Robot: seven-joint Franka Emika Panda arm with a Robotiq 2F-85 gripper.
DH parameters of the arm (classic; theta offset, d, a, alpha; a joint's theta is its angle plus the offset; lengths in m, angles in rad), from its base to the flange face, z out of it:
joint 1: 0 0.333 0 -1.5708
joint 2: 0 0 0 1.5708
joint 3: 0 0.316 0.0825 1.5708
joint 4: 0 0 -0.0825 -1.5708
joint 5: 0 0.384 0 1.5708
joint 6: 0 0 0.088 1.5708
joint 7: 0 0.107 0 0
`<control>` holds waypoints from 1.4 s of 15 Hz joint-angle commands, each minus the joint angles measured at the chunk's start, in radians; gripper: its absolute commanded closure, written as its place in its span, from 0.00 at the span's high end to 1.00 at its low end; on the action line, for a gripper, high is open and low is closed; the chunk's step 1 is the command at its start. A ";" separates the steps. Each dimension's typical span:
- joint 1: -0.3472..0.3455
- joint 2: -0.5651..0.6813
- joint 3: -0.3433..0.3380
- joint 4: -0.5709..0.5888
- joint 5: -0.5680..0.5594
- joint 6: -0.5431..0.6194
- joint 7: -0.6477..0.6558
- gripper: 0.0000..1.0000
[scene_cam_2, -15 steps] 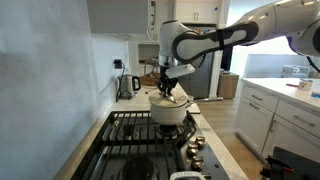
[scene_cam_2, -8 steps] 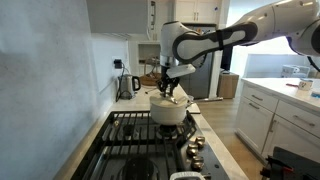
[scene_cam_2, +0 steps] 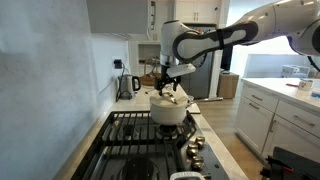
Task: Pick the lid on the stove and put it on the uncovered pot
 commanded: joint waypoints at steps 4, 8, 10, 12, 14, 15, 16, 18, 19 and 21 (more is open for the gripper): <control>0.021 -0.058 0.009 -0.005 0.016 -0.048 -0.015 1.00; 0.033 -0.099 0.027 -0.005 0.022 -0.116 -0.016 1.00; 0.039 -0.119 0.036 -0.002 0.024 -0.158 -0.015 1.00; 0.042 -0.142 0.046 -0.004 0.016 -0.184 -0.010 1.00; 0.044 -0.172 0.059 -0.013 0.016 -0.197 -0.016 1.00; 0.038 -0.191 0.072 -0.029 0.030 -0.184 -0.069 1.00; 0.043 -0.141 0.059 0.009 0.001 -0.173 -0.019 1.00; 0.043 -0.160 0.070 0.006 0.009 -0.177 -0.043 1.00; 0.043 -0.164 0.072 0.005 0.010 -0.178 -0.043 1.00; 0.043 -0.165 0.073 0.004 0.011 -0.178 -0.044 1.00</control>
